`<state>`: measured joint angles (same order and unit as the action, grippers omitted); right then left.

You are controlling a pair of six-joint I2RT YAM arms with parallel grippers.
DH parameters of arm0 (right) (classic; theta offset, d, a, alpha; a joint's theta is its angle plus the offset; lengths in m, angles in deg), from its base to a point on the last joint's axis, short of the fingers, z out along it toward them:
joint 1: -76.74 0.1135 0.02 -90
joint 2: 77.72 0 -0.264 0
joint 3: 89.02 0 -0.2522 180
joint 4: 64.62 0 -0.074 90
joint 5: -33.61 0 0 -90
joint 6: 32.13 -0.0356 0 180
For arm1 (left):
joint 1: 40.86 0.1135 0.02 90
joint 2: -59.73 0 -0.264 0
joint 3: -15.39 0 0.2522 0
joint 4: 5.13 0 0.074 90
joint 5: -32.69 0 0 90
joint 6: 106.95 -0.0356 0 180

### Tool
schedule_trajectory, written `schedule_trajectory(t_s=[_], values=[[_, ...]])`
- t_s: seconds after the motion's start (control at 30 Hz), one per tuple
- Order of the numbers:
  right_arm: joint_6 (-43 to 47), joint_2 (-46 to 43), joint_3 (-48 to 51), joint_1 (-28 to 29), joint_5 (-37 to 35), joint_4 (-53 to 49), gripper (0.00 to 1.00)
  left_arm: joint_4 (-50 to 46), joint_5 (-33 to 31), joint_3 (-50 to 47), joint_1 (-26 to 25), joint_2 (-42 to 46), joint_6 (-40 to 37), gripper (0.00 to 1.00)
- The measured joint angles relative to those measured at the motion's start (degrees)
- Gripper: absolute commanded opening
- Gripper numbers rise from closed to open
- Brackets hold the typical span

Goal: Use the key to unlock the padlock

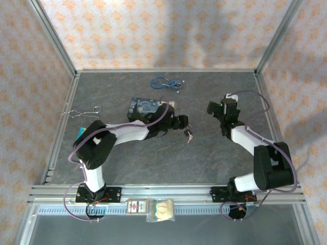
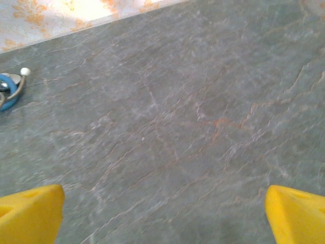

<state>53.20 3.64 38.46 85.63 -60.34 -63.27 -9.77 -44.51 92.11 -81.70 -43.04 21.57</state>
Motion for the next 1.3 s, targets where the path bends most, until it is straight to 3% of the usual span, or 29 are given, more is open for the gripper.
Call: schedule_trajectory(t_s=[0.27,0.5,0.63,0.8,1.0,1.17,1.3], values=[[7.8,7.8,1.0,-1.6,-0.6,12.8,1.00,-3.3,-12.4,-2.1,11.5,15.9,-10.8,0.88],[11.2,7.0,4.4,-4.7,6.2,22.4,1.00,-3.3,-24.1,-14.1,25.1,25.2,-19.2,0.94],[11.2,5.8,5.3,-6.6,9.8,23.1,1.00,-1.4,-31.7,-21.7,28.4,28.8,-23.2,0.99],[10.8,3.7,9.3,-6.7,10.2,26.4,1.00,8.3,-40.9,-31.1,30.5,32.9,-26.8,0.99],[9.9,5.1,17.2,-7.6,12.1,33.8,1.00,22.5,-47.8,-38.8,32.8,30.4,-28.9,0.99],[8.5,5.6,24.6,-8.9,13.0,47.8,1.00,40.8,-47.7,-46.2,33.0,24.3,-32.2,0.99],[7.5,6.2,26.5,-8.9,12.1,51.0,1.00,55.6,-45.2,-51.9,33.0,18.6,-35.3,0.99]])
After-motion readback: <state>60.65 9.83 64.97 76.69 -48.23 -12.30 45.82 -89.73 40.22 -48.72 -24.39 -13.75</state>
